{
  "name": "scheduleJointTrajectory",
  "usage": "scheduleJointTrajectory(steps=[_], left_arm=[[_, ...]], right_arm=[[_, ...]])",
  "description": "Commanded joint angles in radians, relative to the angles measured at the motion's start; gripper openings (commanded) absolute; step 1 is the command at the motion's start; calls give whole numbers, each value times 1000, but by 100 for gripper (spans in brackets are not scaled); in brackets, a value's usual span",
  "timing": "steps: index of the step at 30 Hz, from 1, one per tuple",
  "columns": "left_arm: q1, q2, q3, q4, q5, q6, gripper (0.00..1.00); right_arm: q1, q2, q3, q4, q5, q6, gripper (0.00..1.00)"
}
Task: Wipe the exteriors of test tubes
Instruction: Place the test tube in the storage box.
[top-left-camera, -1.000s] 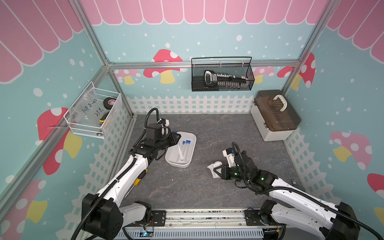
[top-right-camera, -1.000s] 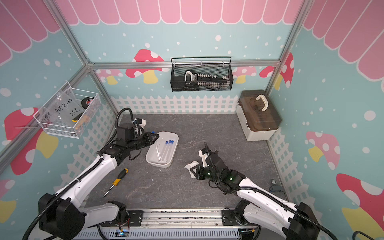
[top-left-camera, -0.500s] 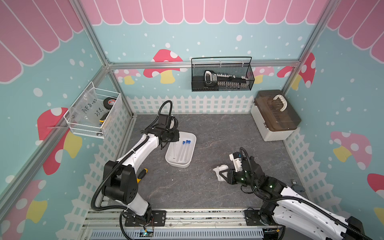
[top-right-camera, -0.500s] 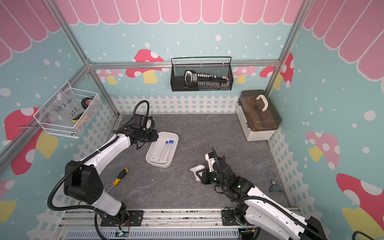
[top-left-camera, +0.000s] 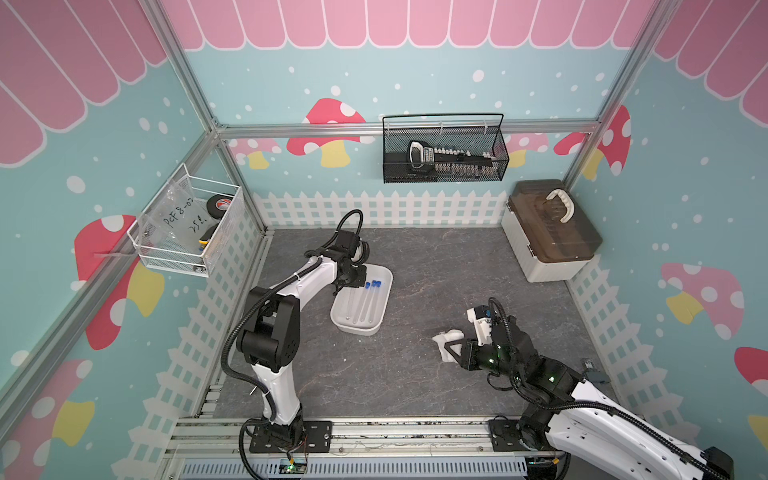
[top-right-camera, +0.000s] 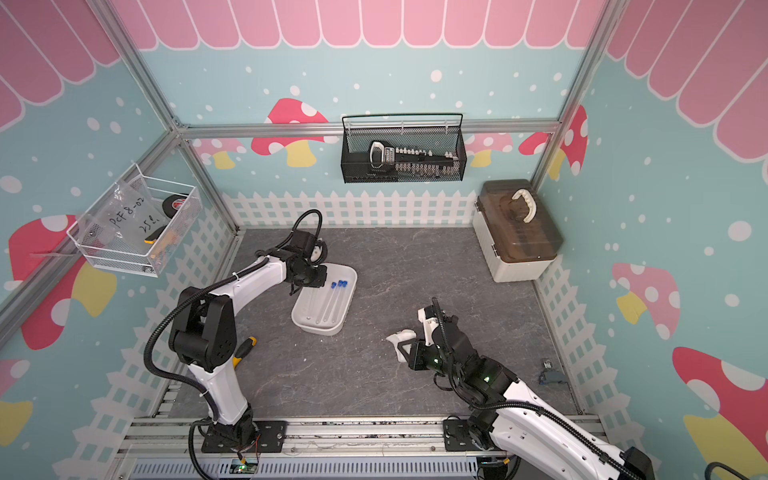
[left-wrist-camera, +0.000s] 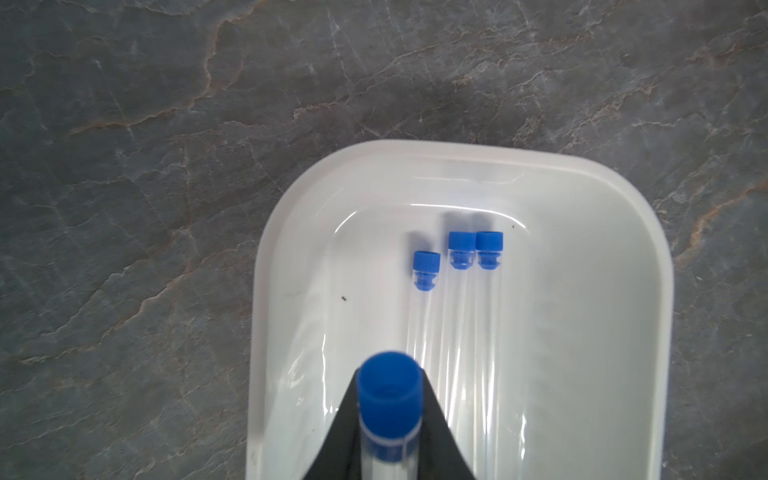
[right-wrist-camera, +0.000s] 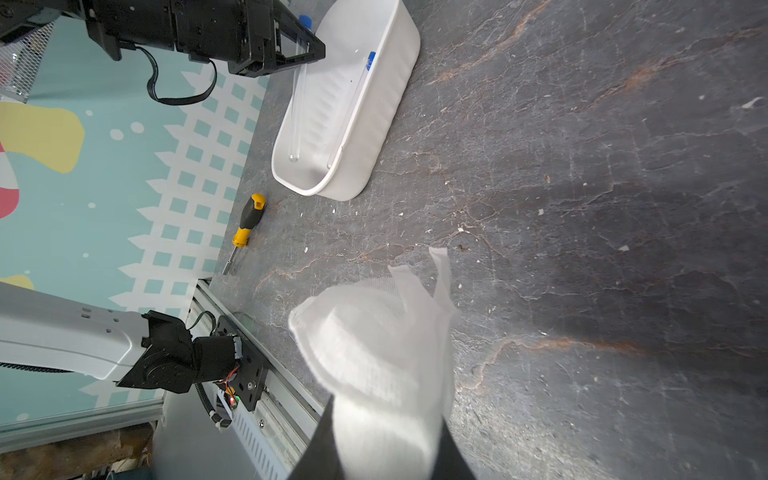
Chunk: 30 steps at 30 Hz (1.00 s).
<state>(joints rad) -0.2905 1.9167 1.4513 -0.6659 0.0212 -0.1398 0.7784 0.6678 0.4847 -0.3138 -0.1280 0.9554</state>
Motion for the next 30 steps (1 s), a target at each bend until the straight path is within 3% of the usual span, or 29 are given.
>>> scheduleJointTrajectory(steps=[1, 12, 30], left_arm=[[-6, 53, 49, -19, -27, 47, 18], [-7, 150, 98, -15, -44, 54, 21], [-7, 133, 105, -2, -14, 59, 26]], right_arm=[[-4, -13, 2, -29, 19, 18, 19], [-4, -51, 8, -71, 44, 32, 19], [-3, -50, 15, -79, 45, 39, 19]])
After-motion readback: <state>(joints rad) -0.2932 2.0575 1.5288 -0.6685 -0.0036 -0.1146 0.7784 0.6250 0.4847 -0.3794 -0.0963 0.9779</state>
